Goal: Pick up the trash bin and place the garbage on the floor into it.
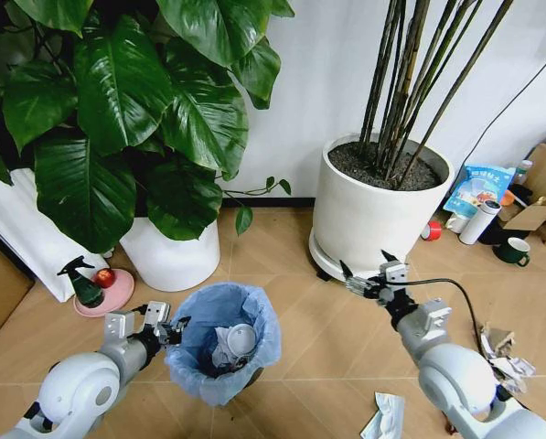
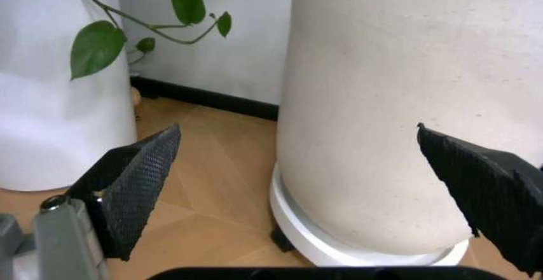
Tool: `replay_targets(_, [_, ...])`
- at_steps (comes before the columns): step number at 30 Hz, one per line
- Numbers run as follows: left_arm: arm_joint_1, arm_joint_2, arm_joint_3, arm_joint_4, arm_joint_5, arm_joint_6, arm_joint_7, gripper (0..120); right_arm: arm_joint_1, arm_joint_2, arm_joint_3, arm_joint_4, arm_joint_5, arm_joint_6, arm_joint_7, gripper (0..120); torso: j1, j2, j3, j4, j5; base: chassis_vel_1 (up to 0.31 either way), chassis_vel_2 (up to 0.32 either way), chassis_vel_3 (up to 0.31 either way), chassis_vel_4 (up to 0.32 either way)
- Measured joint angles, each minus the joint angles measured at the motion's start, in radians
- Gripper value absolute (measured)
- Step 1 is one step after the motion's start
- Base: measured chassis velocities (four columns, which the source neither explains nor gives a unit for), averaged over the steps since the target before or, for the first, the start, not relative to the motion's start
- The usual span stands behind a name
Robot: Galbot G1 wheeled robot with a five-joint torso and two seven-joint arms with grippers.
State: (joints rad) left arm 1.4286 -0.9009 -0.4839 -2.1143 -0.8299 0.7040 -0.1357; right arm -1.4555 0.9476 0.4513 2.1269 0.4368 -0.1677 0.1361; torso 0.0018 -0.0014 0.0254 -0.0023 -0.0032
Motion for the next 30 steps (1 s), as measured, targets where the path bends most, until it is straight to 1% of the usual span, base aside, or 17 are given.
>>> replay_targets(12, [-0.001, -0.002, -0.005, 0.001, 0.005, -0.003, 0.006, 0, -0.040, 0.004, 0.034, -0.045, -0.008, 0.029, -0.022, 100, 0.000, 0.000, 0.000, 0.0003, 0.0002, 0.000, 0.000, 0.000, 0.000])
replay_targets(14, [0.001, -0.002, -0.007, 0.001, 0.005, -0.003, 0.008, 0, -0.083, -0.002, 0.071, -0.067, -0.021, 0.072, -0.063, 100, 0.000, 0.000, 0.000, 0.0003, 0.0002, 0.000, 0.000, 0.000, 0.000])
replay_targets(15, [0.001, -0.002, -0.007, 0.001, 0.005, -0.003, 0.008, 0, -0.083, -0.002, 0.071, -0.067, -0.021, 0.072, -0.063, 100, 0.000, 0.000, 0.000, 0.0003, 0.0002, 0.000, 0.000, 0.000, 0.000])
replay_targets(17, [0.002, -0.002, -0.011, 0.002, 0.007, -0.004, 0.018, 0, -0.163, -0.013, 0.163, -0.120, -0.050, 0.171, -0.221, 100, 0.000, 0.000, 0.000, 0.0001, 0.0002, 0.000, 0.000, 0.000, 0.000])
replay_targets(18, [0.002, -0.002, -0.011, 0.002, 0.007, -0.004, 0.018, 0, -0.163, -0.013, 0.163, -0.120, -0.050, 0.171, -0.221, 100, 0.000, 0.000, 0.000, 0.0001, 0.0002, 0.000, 0.000, 0.000, 0.000])
replay_targets(20, [0.003, -0.002, -0.014, 0.006, 0.009, -0.004, 0.026, 0, -0.212, -0.017, 0.217, -0.156, -0.063, 0.218, -0.318, 100, 0.000, 0.000, 0.000, -0.0001, 0.0000, 0.000, 0.000, 0.000, 0.000])
replay_targets(21, [0.003, -0.002, -0.015, 0.007, 0.010, -0.005, 0.029, 0, -0.230, -0.018, 0.232, -0.169, -0.065, 0.231, -0.341, 100, 0.000, 0.000, 0.000, -0.0002, 0.0001, 0.000, 0.000, 0.000, 0.000])
replay_targets(24, [0.004, -0.004, -0.015, 0.008, 0.012, -0.005, 0.035, 0, -0.266, -0.016, 0.249, -0.197, -0.070, 0.251, -0.367, 100, 0.000, 0.000, 0.000, 0.0000, 0.0002, 0.000, 0.000, 0.000, 0.000])
replay_targets(29, [0.005, -0.005, -0.013, 0.012, 0.018, -0.008, 0.046, 0, -0.357, -0.009, 0.238, -0.271, -0.060, 0.252, -0.374, 100, 0.000, 0.000, 0.000, 0.0002, 0.0003, 0.000, 0.000, 0.000, 0.000])
replay_targets(30, [0.005, -0.005, -0.013, 0.012, 0.018, -0.008, 0.046, 0, -0.357, -0.009, 0.238, -0.271, -0.060, 0.252, -0.374, 100, 0.000, 0.000, 0.000, 0.0002, 0.0003, 0.000, 0.000, 0.000, 0.000])
